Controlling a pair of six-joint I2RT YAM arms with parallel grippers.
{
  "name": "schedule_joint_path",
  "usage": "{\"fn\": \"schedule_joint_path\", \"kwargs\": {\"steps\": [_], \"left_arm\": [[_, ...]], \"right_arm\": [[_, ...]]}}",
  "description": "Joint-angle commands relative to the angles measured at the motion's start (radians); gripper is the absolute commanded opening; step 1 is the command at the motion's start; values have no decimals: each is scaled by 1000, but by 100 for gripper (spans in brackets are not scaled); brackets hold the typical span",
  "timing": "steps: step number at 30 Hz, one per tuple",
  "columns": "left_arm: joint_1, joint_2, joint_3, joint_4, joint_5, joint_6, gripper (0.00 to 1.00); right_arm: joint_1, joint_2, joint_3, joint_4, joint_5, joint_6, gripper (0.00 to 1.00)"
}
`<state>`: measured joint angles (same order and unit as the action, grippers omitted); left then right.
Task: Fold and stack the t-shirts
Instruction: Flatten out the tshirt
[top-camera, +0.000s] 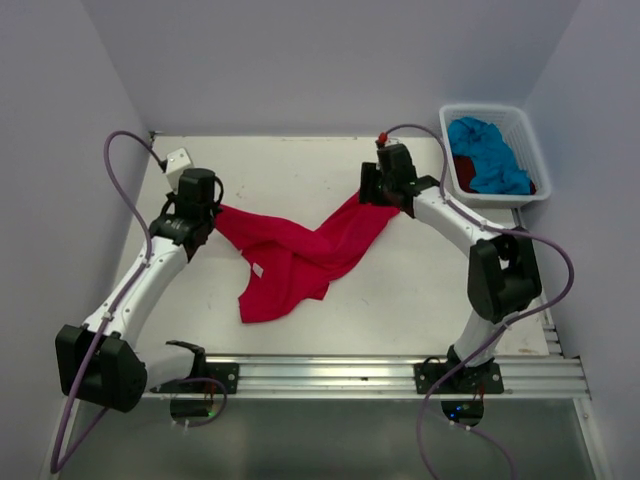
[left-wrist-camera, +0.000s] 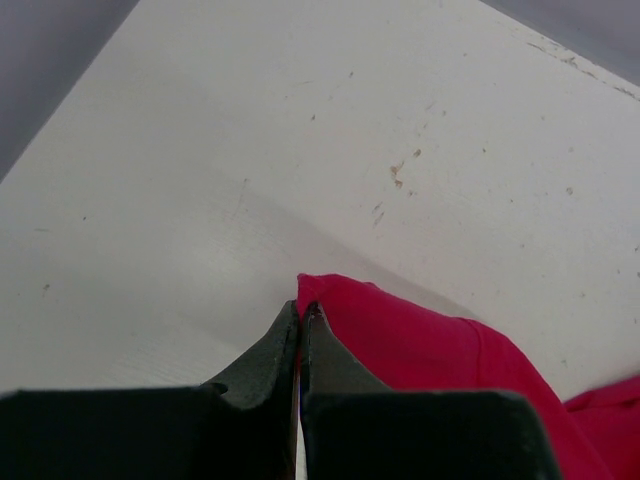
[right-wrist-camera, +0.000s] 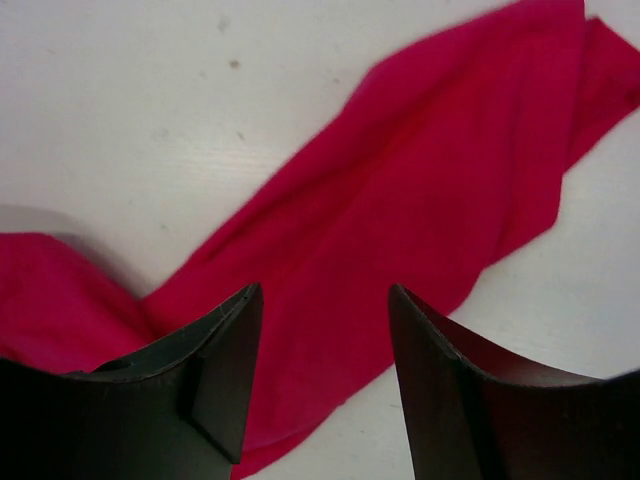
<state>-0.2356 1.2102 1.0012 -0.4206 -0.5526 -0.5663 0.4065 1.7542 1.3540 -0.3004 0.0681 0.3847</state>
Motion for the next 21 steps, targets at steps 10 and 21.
{"fn": "schedule_joint_path", "kwargs": {"steps": [10,21], "left_arm": [[9,-69,8,13,10,-26,0],[9,-87,-9,5,19,-33,0]], "right_arm": [[72,40,-185,-105,124,86,57],[97,127,-234,-36,93,102,30]]}}
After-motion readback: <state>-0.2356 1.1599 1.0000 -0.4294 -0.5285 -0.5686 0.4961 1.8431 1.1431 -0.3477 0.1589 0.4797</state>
